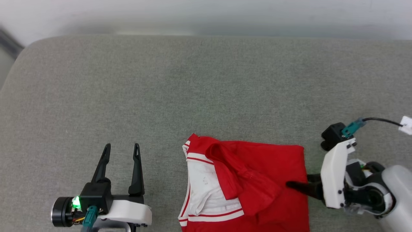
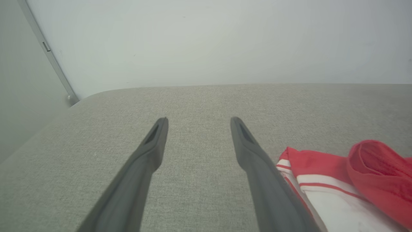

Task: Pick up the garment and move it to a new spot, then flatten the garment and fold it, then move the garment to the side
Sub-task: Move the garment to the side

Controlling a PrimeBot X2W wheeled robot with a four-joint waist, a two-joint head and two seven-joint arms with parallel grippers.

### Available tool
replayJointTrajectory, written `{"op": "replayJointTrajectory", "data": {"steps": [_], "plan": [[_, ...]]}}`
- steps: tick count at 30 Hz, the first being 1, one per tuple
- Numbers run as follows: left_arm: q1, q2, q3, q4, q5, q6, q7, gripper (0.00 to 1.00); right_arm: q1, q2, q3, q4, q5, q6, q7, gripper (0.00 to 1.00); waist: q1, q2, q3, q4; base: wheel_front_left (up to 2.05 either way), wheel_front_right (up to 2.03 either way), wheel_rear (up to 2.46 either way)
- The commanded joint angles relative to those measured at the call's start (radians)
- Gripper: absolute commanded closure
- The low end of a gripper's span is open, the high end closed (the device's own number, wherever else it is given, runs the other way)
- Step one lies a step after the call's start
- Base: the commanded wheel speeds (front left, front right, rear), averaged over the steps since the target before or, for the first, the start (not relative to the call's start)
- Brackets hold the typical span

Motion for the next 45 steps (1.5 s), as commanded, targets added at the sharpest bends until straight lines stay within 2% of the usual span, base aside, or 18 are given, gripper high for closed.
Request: {"op": "replayJointTrajectory", "data": {"steps": [1,5,10,11,12,13,14,23,32,39,45], "plan": [[-0.017,-0.001,0.001,-0.001,-0.004,-0.004,-0.002,0.00,-0.002,0.016,0.019,0.017,0.006,0.000,-0.004,0.00,-0.0001,0.0000,0.025,0.014,0.00,0.00,0.00],[-0.037,-0.001,-0.010,0.006,-0.009,-0.003,-0.002,0.00,0.006,0.062,0.073,0.075,0.017,-0.001,-0.034,0.00,-0.0001,0.0000,0.048,0.026,0.00,0.00,0.00],[-0.053,-0.001,-0.015,0.012,-0.014,0.003,-0.002,0.00,0.004,0.073,0.144,0.122,0.007,-0.001,-0.081,0.00,-0.0001,0.0000,0.059,0.034,0.00,0.00,0.00],[-0.053,-0.001,-0.014,0.014,-0.015,0.002,-0.002,0.00,-0.003,0.069,0.159,0.123,0.005,-0.001,-0.094,0.30,-0.0001,0.0000,0.059,0.035,0.00,0.00,0.00],[-0.053,-0.001,-0.014,0.014,-0.015,0.002,-0.002,0.00,-0.003,0.069,0.159,0.123,0.005,-0.001,-0.094,0.30,-0.0001,0.0000,0.059,0.035,0.00,0.00,0.00],[-0.052,-0.001,-0.014,0.015,-0.015,0.003,-0.002,0.00,-0.011,0.064,0.166,0.121,0.002,-0.001,-0.115,0.95,-0.0001,0.0000,0.057,0.034,0.00,0.00,0.00],[-0.050,-0.001,-0.014,0.018,-0.015,0.005,-0.002,0.00,-0.017,0.058,0.174,0.120,0.006,-0.001,-0.129,1.00,-0.0001,0.0000,0.052,0.034,0.00,0.00,0.00],[-0.014,-0.001,-0.012,0.027,-0.031,0.012,-0.002,0.00,-0.127,-0.030,0.259,0.010,0.016,0.000,-0.240,1.00,-0.0001,0.0000,-0.027,0.017,0.00,0.00,0.00],[0.037,-0.001,-0.003,0.017,-0.050,0.027,-0.002,0.00,-0.226,-0.179,0.345,-0.152,0.011,0.000,-0.224,1.00,-0.0001,0.0000,-0.082,-0.057,0.00,0.00,0.00],[0.030,-0.001,0.008,0.002,-0.051,0.032,-0.002,0.00,-0.273,-0.292,0.329,-0.218,0.015,0.000,-0.192,1.00,-0.0001,0.0000,-0.052,-0.155,0.00,0.00,0.00],[-0.005,-0.001,0.034,-0.013,-0.035,0.019,-0.002,0.00,-0.300,-0.369,0.291,-0.196,-0.018,0.000,-0.193,1.00,-0.0001,0.0000,0.015,-0.223,0.00,0.00,0.00]]}}
